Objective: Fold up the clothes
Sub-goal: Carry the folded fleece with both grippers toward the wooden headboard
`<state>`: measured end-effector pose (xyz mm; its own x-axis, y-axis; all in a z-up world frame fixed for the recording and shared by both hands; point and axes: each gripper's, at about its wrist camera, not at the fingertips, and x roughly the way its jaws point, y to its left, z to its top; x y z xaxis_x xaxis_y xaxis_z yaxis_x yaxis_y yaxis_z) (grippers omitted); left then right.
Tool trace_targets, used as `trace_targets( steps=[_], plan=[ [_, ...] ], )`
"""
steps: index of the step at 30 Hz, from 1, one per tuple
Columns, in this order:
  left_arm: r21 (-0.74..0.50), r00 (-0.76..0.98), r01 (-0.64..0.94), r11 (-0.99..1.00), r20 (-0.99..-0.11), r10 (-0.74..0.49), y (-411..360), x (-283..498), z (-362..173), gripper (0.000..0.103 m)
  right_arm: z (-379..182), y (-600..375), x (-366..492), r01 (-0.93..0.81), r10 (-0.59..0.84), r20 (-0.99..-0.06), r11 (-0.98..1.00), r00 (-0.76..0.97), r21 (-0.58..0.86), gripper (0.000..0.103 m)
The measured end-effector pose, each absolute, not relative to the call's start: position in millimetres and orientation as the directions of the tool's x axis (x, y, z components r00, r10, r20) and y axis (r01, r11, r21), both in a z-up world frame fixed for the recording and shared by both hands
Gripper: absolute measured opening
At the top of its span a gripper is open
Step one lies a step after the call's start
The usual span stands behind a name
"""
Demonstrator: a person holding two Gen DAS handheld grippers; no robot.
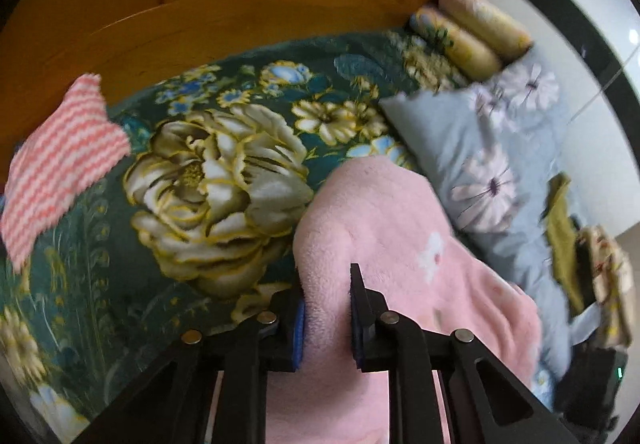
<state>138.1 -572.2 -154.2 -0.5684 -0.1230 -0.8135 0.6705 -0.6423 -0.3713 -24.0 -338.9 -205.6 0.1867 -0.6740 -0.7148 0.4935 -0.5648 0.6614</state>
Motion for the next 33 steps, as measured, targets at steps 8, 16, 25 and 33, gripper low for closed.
trace_targets(
  steps=[8,16,25,33],
  plan=[
    [-0.449,-0.580,0.792,-0.415,-0.766,-0.278,-529,257,-160,0.017,-156,-439,-50,0.774,-0.591,-0.766,-0.351,0.253,0.527,0.038],
    [-0.510,-0.553,0.833,-0.215,-0.741,-0.381,-488,319,-180,0.017,-146,-498,6,0.914,-0.483,-0.827,-0.118,0.288,0.388,0.038],
    [-0.515,-0.545,0.837,-0.185,-0.757,-0.359,-498,303,-196,0.017,-168,-529,-14,0.924,-0.419,-0.868,-0.146,0.266,0.354,0.040],
    [-0.544,-0.560,0.827,-0.141,-0.773,-0.297,-507,313,-213,0.023,-177,-521,-25,0.925,-0.418,-0.877,-0.181,0.236,0.335,0.050]
  ],
)
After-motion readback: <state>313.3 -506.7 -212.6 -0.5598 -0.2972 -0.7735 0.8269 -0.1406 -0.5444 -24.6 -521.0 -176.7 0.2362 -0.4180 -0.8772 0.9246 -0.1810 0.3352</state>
